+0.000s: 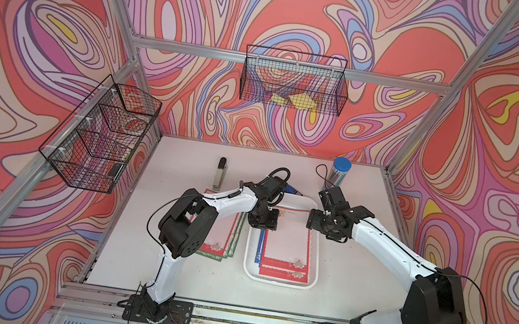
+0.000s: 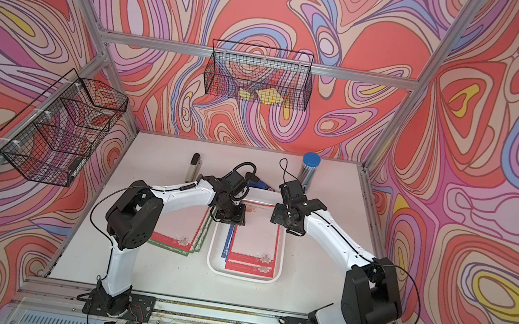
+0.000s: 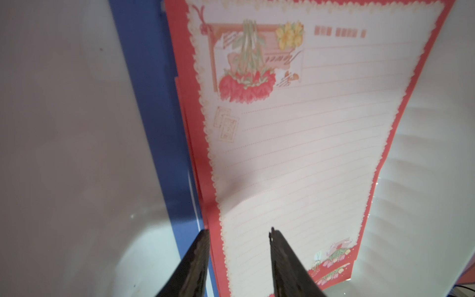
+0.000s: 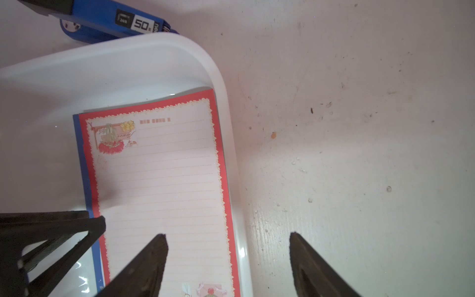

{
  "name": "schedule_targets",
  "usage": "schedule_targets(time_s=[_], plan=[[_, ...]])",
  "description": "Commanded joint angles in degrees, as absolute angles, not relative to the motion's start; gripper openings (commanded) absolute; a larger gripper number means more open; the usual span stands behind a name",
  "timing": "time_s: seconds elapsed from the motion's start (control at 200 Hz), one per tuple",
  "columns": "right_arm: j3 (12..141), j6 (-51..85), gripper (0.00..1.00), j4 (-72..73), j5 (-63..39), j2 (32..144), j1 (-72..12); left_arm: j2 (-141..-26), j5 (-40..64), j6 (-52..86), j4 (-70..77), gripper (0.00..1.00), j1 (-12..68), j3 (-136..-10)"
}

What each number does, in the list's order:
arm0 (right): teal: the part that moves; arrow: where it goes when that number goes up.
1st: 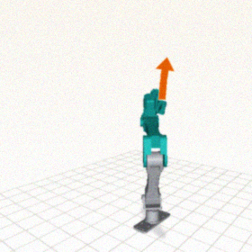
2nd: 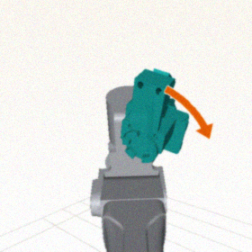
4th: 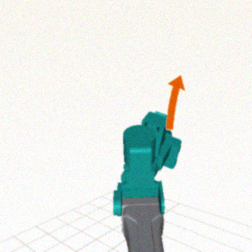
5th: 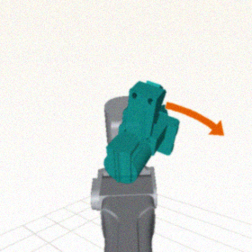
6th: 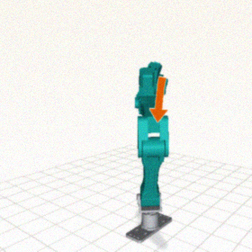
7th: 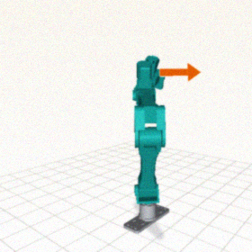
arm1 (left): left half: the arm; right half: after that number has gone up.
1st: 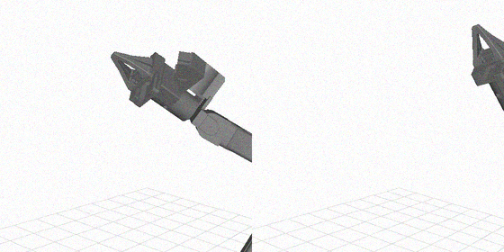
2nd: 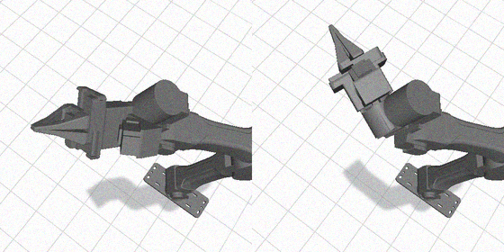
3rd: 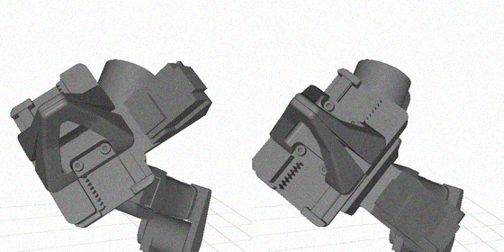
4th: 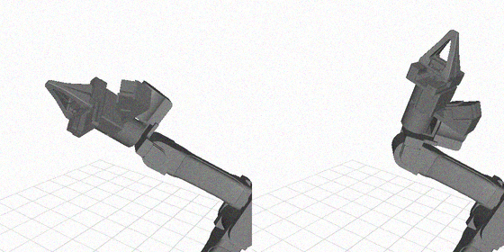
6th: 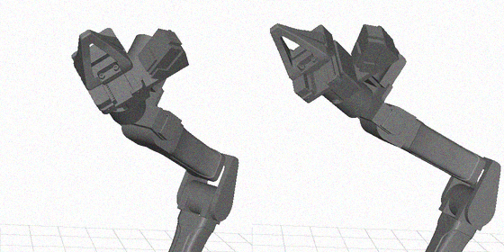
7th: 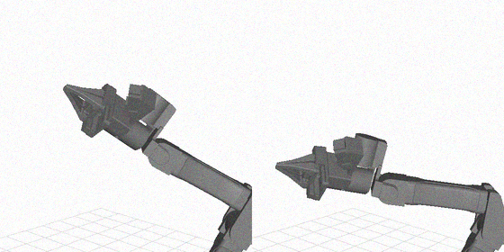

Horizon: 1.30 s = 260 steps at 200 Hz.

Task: Take out the stationery paper from the storage box
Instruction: Pick up the stationery paper from the storage box.

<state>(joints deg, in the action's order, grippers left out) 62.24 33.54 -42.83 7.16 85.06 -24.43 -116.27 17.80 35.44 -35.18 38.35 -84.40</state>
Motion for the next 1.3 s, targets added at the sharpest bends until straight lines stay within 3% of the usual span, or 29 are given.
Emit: schedule_targets(time_s=[0.0, 1.297], plan=[[61.7, 33.8, 0.78, -42.2, 6.7, 83.6, -24.3, -117.4, 16.2, 35.9, -37.7, 0.43, 38.9, -85.7], [62.8, 33.8, 0.78, -42.9, 6.2, 83.1, -24.2, -117.7, 20.6, 36.9, -35.0, 0.41, 38.8, -85.8]])
